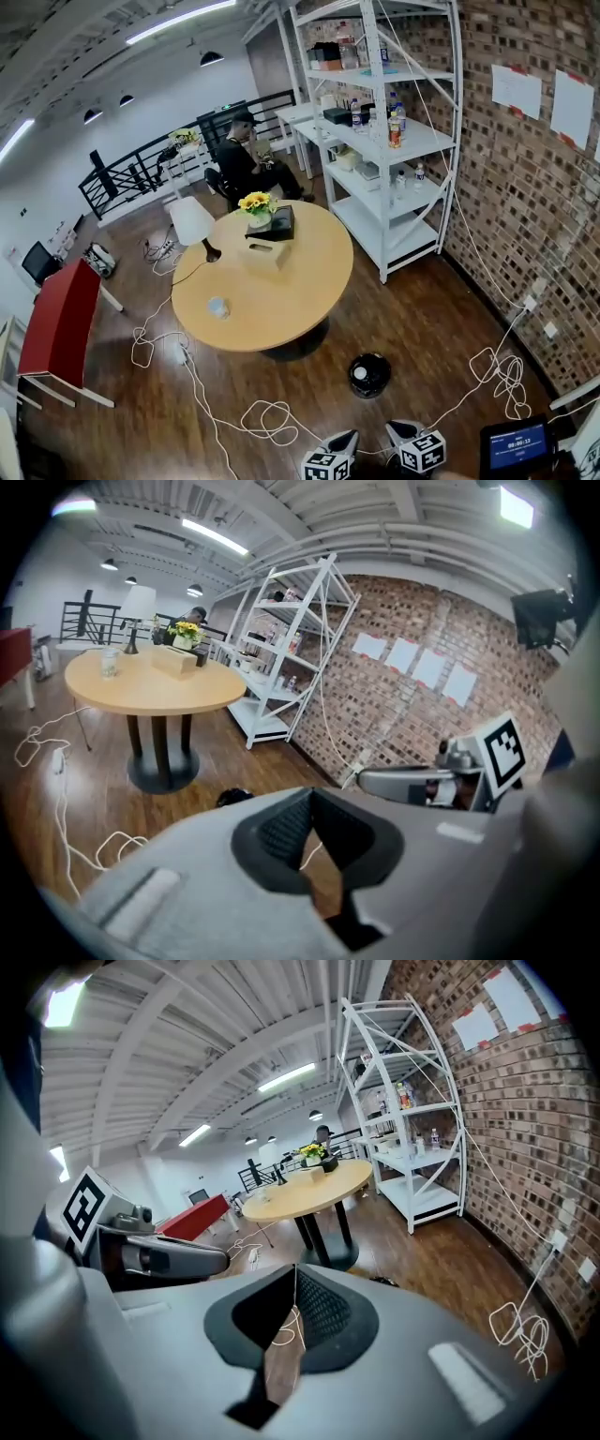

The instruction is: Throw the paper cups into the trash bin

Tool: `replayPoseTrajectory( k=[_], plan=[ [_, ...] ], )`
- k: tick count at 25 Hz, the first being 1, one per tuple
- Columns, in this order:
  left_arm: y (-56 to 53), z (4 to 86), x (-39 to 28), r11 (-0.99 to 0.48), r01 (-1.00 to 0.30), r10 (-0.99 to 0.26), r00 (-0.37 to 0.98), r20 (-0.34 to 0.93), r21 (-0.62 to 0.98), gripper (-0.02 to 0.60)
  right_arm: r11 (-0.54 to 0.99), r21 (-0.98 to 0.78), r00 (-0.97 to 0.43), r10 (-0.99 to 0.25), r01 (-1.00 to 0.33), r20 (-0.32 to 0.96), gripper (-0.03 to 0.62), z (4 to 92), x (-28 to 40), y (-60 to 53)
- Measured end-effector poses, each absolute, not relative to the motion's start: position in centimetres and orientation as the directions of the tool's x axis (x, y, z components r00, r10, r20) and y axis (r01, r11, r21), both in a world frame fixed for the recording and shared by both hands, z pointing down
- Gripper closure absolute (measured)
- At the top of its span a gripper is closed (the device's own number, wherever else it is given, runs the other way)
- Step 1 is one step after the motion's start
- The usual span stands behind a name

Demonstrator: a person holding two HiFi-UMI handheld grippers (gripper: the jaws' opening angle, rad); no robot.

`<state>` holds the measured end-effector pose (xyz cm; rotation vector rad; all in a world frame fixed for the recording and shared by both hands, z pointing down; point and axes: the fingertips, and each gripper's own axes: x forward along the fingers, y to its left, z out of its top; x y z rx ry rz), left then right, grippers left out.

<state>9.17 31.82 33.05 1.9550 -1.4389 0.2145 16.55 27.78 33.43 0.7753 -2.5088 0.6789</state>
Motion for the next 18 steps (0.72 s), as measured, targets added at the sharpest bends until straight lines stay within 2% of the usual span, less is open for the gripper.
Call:
replayPoseTrajectory(
  k=[5, 12, 18],
  plan=[
    [30.7, 30.7, 9.6, -0.21, -0.896, -0.796, 0.389, 0.464, 0.39, 0.577, 0.728, -0.288, -0.75, -0.449, -0.622, 0.485, 0.58, 31.6, 16.4, 26.4],
    [28.8, 28.7, 10.9, -0.259, -0.888, -0.797, 0.419, 0.435, 0.379, 0.577, 0.766, -0.249, -0.792, -0.499, -0.593, 0.353, 0.583, 27.5, 16.3, 24.0],
    [27.7, 27.7, 11.2, -0.285, -0.893, -0.805, 0.42, 0.419, 0.349, 0.577, 0.77, -0.249, -0.795, -0.493, -0.588, 0.352, 0.583, 27.3, 16.9, 24.2]
  ],
)
